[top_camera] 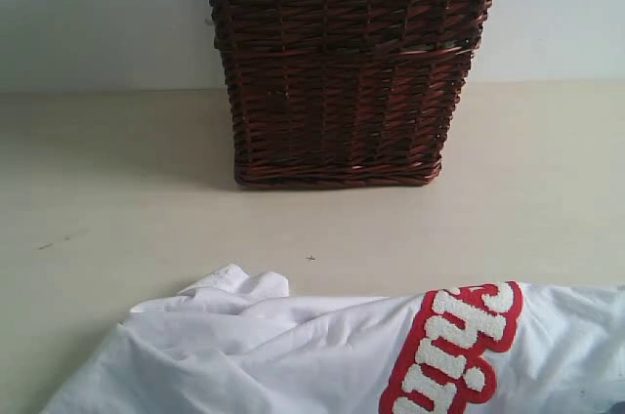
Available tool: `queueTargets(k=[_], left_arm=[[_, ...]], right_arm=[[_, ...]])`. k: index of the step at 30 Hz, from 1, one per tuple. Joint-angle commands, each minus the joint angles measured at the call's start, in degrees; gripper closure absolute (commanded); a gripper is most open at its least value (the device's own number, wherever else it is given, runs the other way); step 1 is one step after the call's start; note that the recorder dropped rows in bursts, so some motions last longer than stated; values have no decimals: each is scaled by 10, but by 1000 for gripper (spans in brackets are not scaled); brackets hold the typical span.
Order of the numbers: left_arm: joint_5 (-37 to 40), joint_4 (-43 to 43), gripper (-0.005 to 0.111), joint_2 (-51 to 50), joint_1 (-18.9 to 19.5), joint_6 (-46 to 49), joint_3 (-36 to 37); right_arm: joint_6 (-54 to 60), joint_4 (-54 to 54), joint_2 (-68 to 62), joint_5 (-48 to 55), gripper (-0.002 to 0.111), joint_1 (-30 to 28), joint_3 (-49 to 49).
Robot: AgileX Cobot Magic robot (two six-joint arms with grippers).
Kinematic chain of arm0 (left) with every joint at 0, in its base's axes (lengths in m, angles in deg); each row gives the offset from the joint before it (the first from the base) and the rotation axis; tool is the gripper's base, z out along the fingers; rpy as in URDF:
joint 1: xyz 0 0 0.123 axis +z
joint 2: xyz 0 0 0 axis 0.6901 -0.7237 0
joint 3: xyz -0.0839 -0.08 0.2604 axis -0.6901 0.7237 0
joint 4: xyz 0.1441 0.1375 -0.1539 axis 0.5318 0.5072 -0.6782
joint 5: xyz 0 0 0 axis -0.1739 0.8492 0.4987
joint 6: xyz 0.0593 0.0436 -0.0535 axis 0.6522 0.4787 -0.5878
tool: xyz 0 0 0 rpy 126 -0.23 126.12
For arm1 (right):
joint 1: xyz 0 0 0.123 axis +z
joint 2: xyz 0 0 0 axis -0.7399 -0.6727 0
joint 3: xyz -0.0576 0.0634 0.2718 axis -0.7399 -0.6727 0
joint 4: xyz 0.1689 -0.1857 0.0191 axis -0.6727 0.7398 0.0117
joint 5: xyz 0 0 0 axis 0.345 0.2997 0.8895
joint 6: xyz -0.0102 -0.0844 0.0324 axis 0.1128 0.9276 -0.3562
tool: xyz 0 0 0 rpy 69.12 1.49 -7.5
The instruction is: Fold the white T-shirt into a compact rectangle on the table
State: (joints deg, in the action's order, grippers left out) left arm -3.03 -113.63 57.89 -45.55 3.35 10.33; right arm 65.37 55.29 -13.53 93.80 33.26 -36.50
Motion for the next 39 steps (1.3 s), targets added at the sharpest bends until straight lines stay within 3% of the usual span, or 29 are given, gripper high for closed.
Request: queueTargets(k=[1, 4, 9, 16, 21, 34, 36, 39], left_arm=[[2, 2, 107, 3, 2, 1, 2], [2, 2, 107, 3, 2, 1, 2], [2, 2, 107, 3, 2, 1, 2], [2, 2, 107, 3, 2, 1, 2], [2, 2, 107, 3, 2, 1, 2], [2, 2, 107, 3, 2, 1, 2], [2, 2, 107, 3, 2, 1, 2], [2, 2, 107, 3, 2, 1, 2]], right_arm=[[2, 6, -21, -17, 60, -3, -1], [-3, 6, -39, -29, 65, -3, -1], [-50, 30, -80, -56, 87, -3, -1], [-184, 193, -106, -210, 108, -3, -1], [-268, 271, -104, -351, 108, -3, 18], [-192, 269, -98, -586, 108, -3, 61], [-200, 221, -98, -631, 108, -3, 61], [-207, 110, -98, -603, 85, -2, 61]])
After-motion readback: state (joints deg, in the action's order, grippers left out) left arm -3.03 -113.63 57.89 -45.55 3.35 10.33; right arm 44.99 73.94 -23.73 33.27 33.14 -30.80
